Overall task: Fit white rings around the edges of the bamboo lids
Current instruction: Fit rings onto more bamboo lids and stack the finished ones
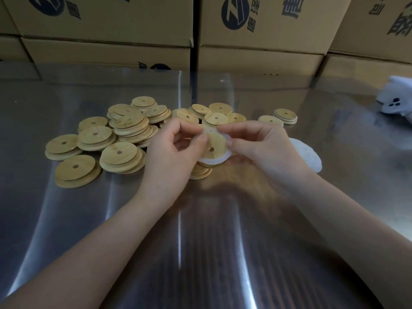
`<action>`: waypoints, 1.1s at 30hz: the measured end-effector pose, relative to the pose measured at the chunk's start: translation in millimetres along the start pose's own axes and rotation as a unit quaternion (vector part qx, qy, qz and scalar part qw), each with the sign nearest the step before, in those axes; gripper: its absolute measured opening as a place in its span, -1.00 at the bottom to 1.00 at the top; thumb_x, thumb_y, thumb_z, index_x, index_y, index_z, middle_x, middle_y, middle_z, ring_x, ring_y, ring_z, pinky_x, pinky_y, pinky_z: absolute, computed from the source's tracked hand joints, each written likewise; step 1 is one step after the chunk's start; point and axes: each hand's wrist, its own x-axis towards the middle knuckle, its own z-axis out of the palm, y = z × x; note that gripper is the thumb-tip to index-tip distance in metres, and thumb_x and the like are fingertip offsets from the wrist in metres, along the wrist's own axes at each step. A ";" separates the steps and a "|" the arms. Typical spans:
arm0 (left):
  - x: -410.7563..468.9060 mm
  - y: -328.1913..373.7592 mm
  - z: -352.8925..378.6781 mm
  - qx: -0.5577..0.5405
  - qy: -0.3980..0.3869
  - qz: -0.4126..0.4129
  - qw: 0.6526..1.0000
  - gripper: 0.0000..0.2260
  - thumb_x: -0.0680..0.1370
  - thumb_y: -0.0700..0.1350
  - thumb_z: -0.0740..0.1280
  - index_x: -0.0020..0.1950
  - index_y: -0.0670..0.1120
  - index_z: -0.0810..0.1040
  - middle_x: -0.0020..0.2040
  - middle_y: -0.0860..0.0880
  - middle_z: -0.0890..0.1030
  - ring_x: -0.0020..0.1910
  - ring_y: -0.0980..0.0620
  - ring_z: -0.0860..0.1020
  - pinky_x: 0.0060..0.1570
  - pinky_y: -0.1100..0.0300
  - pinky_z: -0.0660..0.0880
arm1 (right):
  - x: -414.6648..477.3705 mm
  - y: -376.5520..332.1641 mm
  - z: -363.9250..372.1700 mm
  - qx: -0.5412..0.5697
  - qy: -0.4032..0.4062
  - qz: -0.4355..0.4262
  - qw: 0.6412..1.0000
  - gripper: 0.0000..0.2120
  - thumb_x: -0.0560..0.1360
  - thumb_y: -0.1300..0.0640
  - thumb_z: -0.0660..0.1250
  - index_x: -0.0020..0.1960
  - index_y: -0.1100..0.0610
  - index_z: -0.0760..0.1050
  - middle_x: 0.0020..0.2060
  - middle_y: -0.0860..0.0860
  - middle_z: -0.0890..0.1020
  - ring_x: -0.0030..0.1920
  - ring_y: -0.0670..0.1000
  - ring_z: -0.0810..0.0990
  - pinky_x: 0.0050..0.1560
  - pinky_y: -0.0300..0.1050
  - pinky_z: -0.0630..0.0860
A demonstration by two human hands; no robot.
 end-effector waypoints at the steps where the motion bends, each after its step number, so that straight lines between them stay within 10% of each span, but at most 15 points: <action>1: 0.4 -0.4 -0.6 0.021 -0.003 0.001 1.000 -0.88 0.49 -0.21 0.46 -0.09 -0.03 0.57 -0.12 0.02 0.67 -0.12 0.07 0.66 -0.09 0.15 0.62 | 0.1 -0.6 -0.9 -0.019 0.001 -0.017 1.000 -0.77 0.48 0.40 0.37 -0.05 0.10 0.67 -0.13 0.09 0.72 -0.11 0.01 0.69 -0.14 -0.09 0.66; 4: 2.0 -1.4 -1.8 0.086 -0.019 0.018 0.996 -0.81 0.44 -0.16 0.52 -0.10 0.03 0.53 -0.14 0.05 0.65 -0.17 0.00 0.65 -0.11 -0.03 0.62 | -1.0 -1.6 -1.2 -0.077 -0.006 -0.061 0.995 -0.78 0.45 0.37 0.42 -0.08 0.06 0.67 -0.17 0.01 0.73 -0.11 -0.06 0.69 -0.12 -0.20 0.63; 9: 0.4 -0.9 -1.8 0.129 -0.038 0.077 0.988 -0.74 0.47 -0.17 0.49 0.05 0.16 0.62 -0.08 0.25 0.65 -0.08 0.27 0.61 -0.09 0.34 0.52 | 2.0 1.2 -2.2 -0.092 0.035 -0.065 0.993 -0.85 0.42 0.34 0.47 -0.18 0.12 0.59 -0.28 0.02 0.68 -0.23 -0.02 0.66 -0.09 -0.12 0.64; 25: 2.5 0.7 -0.7 0.029 -0.013 0.043 0.999 -0.70 0.49 -0.22 0.46 0.06 0.18 0.62 -0.07 0.27 0.67 -0.10 0.25 0.65 -0.18 0.40 0.54 | 4.8 -8.8 -9.0 -0.051 0.020 -0.005 0.998 -0.84 0.51 0.32 0.38 -0.24 0.21 0.60 -0.32 0.04 0.68 -0.28 -0.03 0.68 -0.25 -0.24 0.61; 33: -2.3 -5.9 4.8 -0.041 -0.030 -0.024 0.998 -0.67 0.54 -0.27 0.40 0.08 0.18 0.65 0.02 0.14 0.70 -0.03 0.09 0.68 -0.18 0.07 0.66 | 5.7 -7.2 -14.4 -0.097 -0.016 0.013 0.995 -0.89 0.53 0.27 0.38 -0.19 0.23 0.57 -0.24 0.11 0.68 -0.21 0.09 0.69 -0.21 -0.07 0.67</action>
